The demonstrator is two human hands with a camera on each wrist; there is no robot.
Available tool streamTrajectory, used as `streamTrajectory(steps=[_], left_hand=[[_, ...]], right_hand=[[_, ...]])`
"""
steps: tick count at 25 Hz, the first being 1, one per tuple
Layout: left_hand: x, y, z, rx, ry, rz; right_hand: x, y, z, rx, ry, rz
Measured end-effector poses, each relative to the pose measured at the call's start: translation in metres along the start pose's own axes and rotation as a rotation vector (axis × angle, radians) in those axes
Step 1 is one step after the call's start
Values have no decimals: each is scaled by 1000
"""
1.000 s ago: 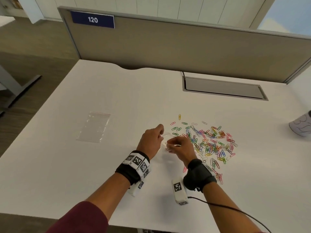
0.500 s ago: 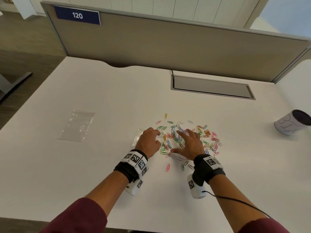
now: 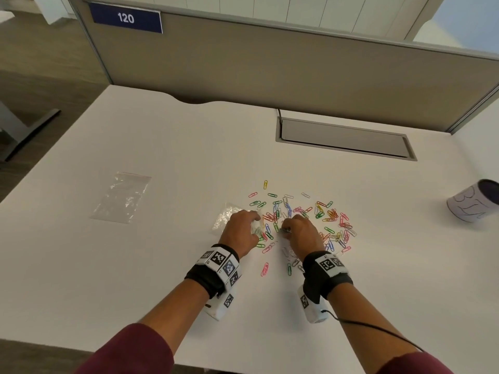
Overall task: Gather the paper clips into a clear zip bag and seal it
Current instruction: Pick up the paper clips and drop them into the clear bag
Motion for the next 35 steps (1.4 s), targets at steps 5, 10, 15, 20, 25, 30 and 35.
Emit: streamTrajectory(steps=[5,10,15,20,25,30,35], left_hand=[[-1,0,1,-7,-4,9],[-5,1,3,-9,-4,8],[-11,2,-1,12,-21,-6],[-18,4,0,1,11,-13],[-22,7,-1,18,19,-37],[-30,9,-2,44,26,-82],[-28,5,0,31,21,-70]], right_hand=[[-1,-4,7,-27,6,-13],[-29,3,28,-139,-526,-238],[1,15,32,-72,-1238,-284],[28,13,21,45,-992,-264],[26,12,13,73,-817,-322],[26,8,18,71,-799,-337],[29,8,13,146,-944,-417]])
Point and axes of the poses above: each hand's wrist, its own y-axis away from the middle knuckle, its own z-axis out of the back of the hand, x = y × z, the point moved 10 cm from there along -y, towards the middle knuckle, and after that the axes turned 6 degrees about y, right-handed, at the moved point
